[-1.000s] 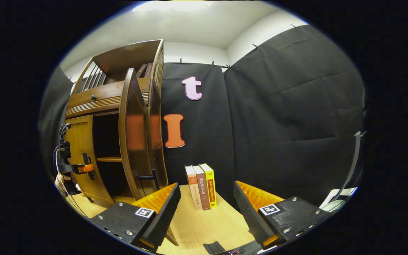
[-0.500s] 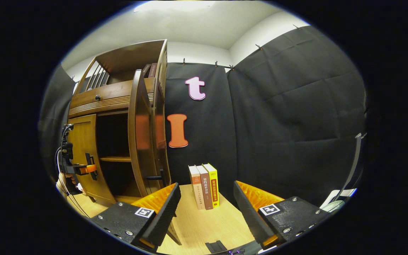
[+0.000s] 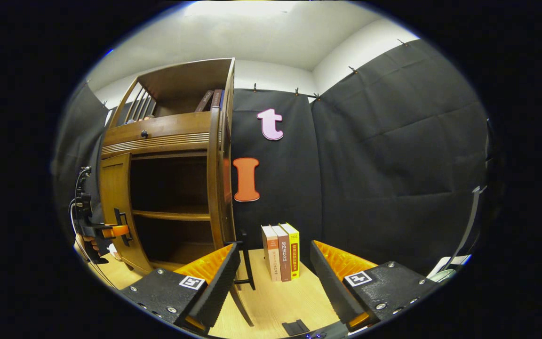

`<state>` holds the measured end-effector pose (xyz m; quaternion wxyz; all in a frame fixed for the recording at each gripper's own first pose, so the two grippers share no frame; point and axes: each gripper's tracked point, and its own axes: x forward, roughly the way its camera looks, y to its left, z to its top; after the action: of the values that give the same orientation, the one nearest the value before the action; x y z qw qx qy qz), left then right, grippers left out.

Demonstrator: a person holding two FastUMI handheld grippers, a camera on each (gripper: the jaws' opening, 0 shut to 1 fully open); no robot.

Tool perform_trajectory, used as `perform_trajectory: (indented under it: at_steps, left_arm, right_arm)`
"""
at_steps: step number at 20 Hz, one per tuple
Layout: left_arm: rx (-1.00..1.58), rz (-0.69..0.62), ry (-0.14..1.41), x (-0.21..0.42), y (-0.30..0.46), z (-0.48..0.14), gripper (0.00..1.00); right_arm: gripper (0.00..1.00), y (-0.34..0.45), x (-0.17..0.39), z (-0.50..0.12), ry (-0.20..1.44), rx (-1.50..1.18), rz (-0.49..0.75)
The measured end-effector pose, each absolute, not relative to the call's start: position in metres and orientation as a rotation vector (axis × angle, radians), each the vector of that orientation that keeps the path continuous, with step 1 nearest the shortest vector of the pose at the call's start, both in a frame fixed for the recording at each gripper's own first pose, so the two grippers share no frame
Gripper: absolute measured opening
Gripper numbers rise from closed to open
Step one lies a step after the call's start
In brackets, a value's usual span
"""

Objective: Open the right door of the double-door shoe cabinet with the right hand, and open the left door with the left hand.

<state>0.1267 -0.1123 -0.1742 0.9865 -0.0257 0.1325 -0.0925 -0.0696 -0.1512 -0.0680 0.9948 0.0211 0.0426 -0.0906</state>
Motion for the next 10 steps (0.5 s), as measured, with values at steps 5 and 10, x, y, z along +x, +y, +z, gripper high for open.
perform_trajectory:
  at_steps: [5, 10]
  left_arm:
    - [-0.055, -0.216, 0.273, 0.091, -0.097, -0.166, 0.30]
    - [-0.052, -0.231, 0.269, 0.062, -0.078, -0.156, 0.30]
  right_arm:
    - [0.92, -0.124, -0.072, -0.052, 0.068, 0.033, -0.145]
    - [0.92, -0.101, -0.070, -0.045, 0.056, 0.027, -0.111]
